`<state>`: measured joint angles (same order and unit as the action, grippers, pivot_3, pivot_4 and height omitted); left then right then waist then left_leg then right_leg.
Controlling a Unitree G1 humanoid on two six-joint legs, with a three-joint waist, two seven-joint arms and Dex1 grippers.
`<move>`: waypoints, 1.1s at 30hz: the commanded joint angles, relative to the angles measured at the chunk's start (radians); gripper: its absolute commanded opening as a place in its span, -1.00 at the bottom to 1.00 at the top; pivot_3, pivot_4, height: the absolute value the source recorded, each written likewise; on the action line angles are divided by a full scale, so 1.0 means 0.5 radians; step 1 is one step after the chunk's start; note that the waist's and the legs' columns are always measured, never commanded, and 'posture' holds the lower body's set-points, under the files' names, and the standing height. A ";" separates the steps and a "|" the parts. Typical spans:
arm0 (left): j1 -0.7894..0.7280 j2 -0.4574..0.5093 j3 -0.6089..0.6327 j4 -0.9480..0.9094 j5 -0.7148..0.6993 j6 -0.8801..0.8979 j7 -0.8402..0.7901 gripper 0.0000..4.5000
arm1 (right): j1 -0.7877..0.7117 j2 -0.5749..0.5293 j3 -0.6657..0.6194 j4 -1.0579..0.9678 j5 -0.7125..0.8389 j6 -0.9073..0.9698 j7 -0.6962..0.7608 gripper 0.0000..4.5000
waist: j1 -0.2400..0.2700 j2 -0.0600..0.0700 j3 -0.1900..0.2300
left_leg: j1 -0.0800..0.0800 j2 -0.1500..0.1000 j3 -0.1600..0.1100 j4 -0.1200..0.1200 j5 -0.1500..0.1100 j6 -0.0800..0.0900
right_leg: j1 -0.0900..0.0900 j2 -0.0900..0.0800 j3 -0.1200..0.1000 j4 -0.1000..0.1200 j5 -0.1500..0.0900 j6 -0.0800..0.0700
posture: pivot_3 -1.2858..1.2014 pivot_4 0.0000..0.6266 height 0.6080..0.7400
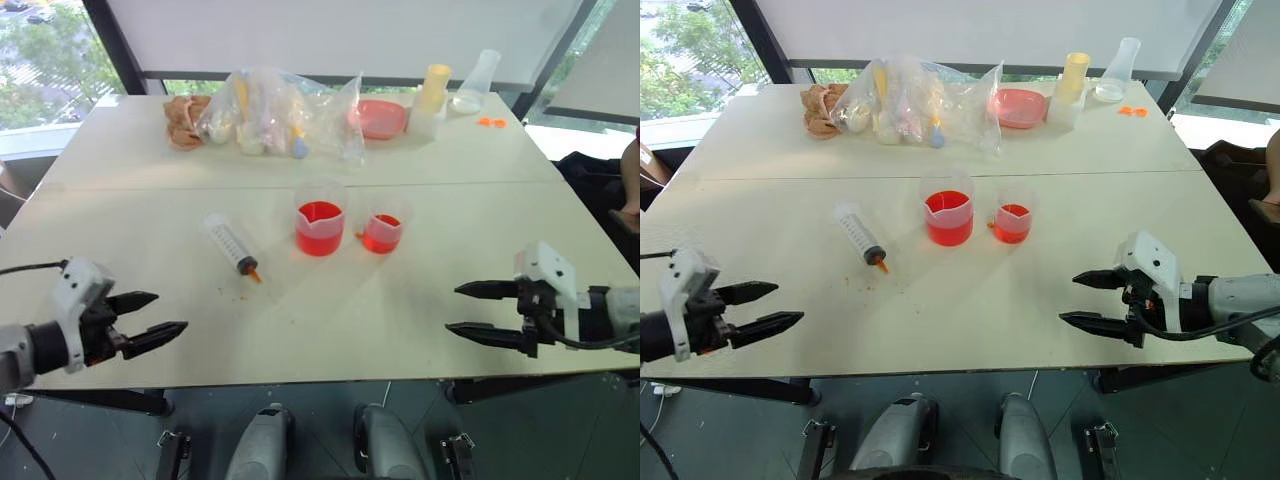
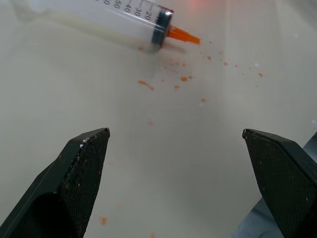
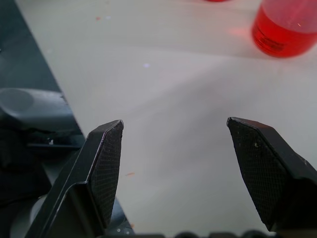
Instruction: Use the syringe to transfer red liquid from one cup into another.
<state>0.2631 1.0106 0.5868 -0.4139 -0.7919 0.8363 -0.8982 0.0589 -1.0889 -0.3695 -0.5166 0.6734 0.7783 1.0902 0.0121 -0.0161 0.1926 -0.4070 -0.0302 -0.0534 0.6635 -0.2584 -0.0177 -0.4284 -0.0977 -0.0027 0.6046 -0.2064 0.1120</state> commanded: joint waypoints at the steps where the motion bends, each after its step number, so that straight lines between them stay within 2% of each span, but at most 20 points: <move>1: -0.021 0.042 -0.027 0.050 0.103 -0.090 -0.071 0.98 | -0.048 0.001 -0.005 -0.013 0.004 -0.027 -0.023 0.56 | -0.004 0.001 0.000 | -0.001 0.000 0.001 0.000 0.000 0.001 | 0.000 0.000 0.000 -0.001 0.003 -0.004 | 0.03 -0.52 1.00; 10: -0.067 0.043 -0.056 -0.045 0.117 -0.059 -0.096 0.98 | -0.090 0.065 0.083 -0.003 -0.027 -0.062 -0.101 0.56 | 0.002 0.001 0.000 | -0.003 0.001 0.004 -0.003 -0.003 0.005 | 0.000 0.000 0.000 -0.010 0.004 -0.005 | 0.03 -0.52 1.00; 14: -0.178 0.041 -0.075 -0.073 0.173 -0.083 -0.005 0.98 | -0.119 0.076 0.113 -0.007 -0.016 -0.054 -0.116 0.56 | 0.002 0.001 0.000 | -0.003 0.001 0.004 -0.003 -0.003 0.005 | 0.000 0.000 0.000 -0.010 0.004 -0.005 | 0.03 -0.52 1.00; 17: -0.311 0.080 -0.145 -0.084 0.117 0.118 0.100 0.98 | -0.123 0.092 0.125 -0.006 -0.020 -0.070 -0.126 0.56 | 0.001 0.001 0.000 | -0.002 0.001 0.004 -0.003 -0.003 0.005 | 0.001 0.001 0.000 -0.010 0.005 -0.005 | 0.03 -0.52 1.00; 22: -0.694 0.093 -0.164 -0.119 -0.210 0.546 0.286 0.98 | -0.105 0.106 0.084 0.029 -0.029 -0.099 -0.127 0.56 | 0.000 0.001 0.000 | -0.002 0.001 0.003 -0.003 -0.003 0.005 | 0.001 0.002 -0.001 -0.010 0.005 -0.003 | 0.03 -0.52 1.00; 26: -1.230 0.297 -0.509 0.012 -0.215 0.972 0.462 0.98 | -0.198 0.055 0.051 0.032 -0.028 -0.165 -0.079 0.56 | -0.001 0.000 0.001 | -0.001 -0.001 0.005 -0.001 -0.003 0.005 | 0.002 0.003 -0.001 -0.005 0.006 -0.002 | 0.03 -0.52 1.00; 29: -1.993 0.146 -0.820 0.568 -0.183 1.494 0.750 0.98 | -0.445 0.059 0.022 0.082 0.112 -0.141 -0.056 0.56 | 0.000 0.001 0.002 | 0.002 -0.009 0.008 0.002 -0.002 0.006 | 0.005 0.004 0.000 0.001 0.005 -0.002 | 0.03 -0.52 1.00; 33: -2.716 -0.086 -1.078 1.496 -0.406 1.556 1.296 0.98 | -0.679 0.046 0.128 0.107 0.094 -0.208 0.002 0.56 | -0.008 -0.007 0.002 | 0.011 -0.012 0.000 0.005 -0.002 0.006 | 0.009 0.004 0.000 0.018 0.005 0.014 | 0.03 -0.52 1.00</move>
<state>-1.0216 0.9856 0.0825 0.1768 -0.9438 1.6042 -0.3634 -0.2534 -1.0545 -0.3173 -0.4587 0.7136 0.6980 1.0768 0.0081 -0.0198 0.1936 -0.4022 -0.0364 -0.0548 0.6651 -0.2592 -0.0147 -0.4248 -0.0957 -0.0027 0.6139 -0.2040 0.1191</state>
